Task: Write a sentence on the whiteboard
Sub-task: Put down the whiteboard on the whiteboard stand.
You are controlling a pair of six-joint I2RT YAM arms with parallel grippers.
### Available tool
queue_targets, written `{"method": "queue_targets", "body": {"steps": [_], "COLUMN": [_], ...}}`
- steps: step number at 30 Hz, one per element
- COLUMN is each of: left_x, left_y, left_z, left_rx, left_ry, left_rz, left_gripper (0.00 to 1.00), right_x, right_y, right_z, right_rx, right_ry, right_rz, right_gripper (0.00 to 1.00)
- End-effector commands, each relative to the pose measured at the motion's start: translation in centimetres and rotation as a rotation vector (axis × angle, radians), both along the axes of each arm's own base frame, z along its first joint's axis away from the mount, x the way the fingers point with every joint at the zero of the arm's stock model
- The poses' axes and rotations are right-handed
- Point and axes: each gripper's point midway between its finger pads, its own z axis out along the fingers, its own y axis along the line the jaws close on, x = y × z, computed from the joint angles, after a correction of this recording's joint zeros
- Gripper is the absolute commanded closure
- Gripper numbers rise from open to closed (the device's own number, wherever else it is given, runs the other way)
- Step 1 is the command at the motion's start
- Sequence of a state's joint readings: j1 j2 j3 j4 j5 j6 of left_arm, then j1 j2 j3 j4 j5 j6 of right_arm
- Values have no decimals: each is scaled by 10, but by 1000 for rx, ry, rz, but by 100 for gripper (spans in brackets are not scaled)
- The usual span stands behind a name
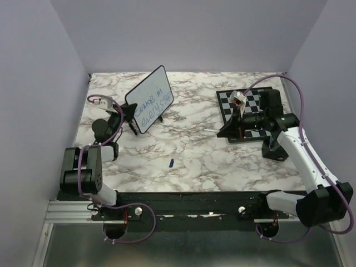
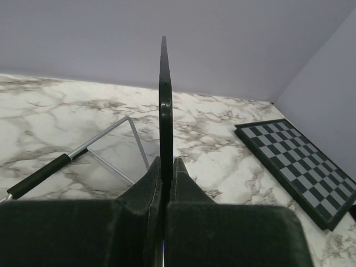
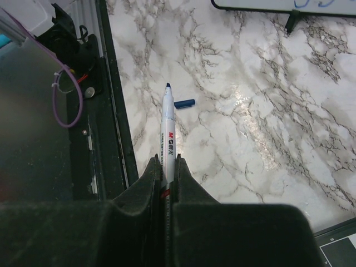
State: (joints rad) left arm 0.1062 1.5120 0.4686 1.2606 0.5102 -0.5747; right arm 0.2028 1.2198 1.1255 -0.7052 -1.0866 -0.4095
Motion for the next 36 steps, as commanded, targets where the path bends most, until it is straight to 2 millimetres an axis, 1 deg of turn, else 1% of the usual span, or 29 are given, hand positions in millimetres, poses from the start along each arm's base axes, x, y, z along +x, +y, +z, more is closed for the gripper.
{"method": "queue_targets", "body": {"steps": [1, 2, 3, 5, 6, 8, 9, 10, 11, 12, 13, 14, 16, 17, 18, 19, 23, 32, 35, 36], "left_x": [-3, -4, -2, -1, 3, 9, 19, 24, 23, 31, 34, 33, 34, 34, 29, 28, 19, 4, 2, 0], "left_y": [-55, -65, -69, -71, -71, -74, -75, -76, -81, -80, -81, -83, -77, -67, -66, -56, -41, -25, -13, -9], "left_z": [-14, -19, -12, -10, -3, 2, 8, 12, 16, 20, 23, 22, 30, 33, 38, 39, 47, 64, 58, 60], "left_rx": [-60, -66, -87, -96, -86, -41, -26, 6, 31, 54, 75, 120, 135, 121, 126, 124, 125, 135, 135, 139], "left_ry": [48, 62, 45, 33, 12, 14, 34, 26, 22, 48, 49, 43, 34, 34, 7, 1, -15, -52, -44, -74], "left_rz": [-121, -145, -154, -172, -176, -212, -225, -233, -274, -286, -299, -334, -351, -345, -371, -357, -365, -372, -355, -355], "left_gripper": [100, 100, 100, 100, 100, 100, 100, 100, 100, 100, 100, 100, 100, 100, 100, 100, 100, 100, 100, 100], "right_x": [-1, -2, -2, -1, -1, 0, 0, 1, 1, 1, 2, 2, 2, 2, 3, 3, 4, 5, 5, 4], "right_y": [0, 1, 1, 1, 0, 1, 1, 1, 0, 1, 0, 0, 0, 0, 0, 0, 0, 1, 1, 1], "right_z": [11, 11, 11, 10, 10, 9, 9, 8, 8, 7, 7, 6, 5, 5, 4, 4, 1, -1, -2, -1], "right_rx": [12, 12, 13, 11, 11, 8, 8, 6, 5, 1, 1, 1, -1, -2, -2, -2, -4, -7, -7, -7], "right_ry": [-24, -24, -22, -19, -19, -18, -20, -17, -20, -18, -18, -16, -15, -16, -15, -11, -1, 5, 5, 4], "right_rz": [3, 4, 3, 2, 1, 1, 1, -2, -2, -2, -3, -3, -4, -3, -3, -2, -2, 1, 2, 2], "right_gripper": [99, 99, 99, 99, 100, 99, 100, 99, 99, 100, 99, 100, 99, 99, 99, 99, 100, 99, 99, 100]}}
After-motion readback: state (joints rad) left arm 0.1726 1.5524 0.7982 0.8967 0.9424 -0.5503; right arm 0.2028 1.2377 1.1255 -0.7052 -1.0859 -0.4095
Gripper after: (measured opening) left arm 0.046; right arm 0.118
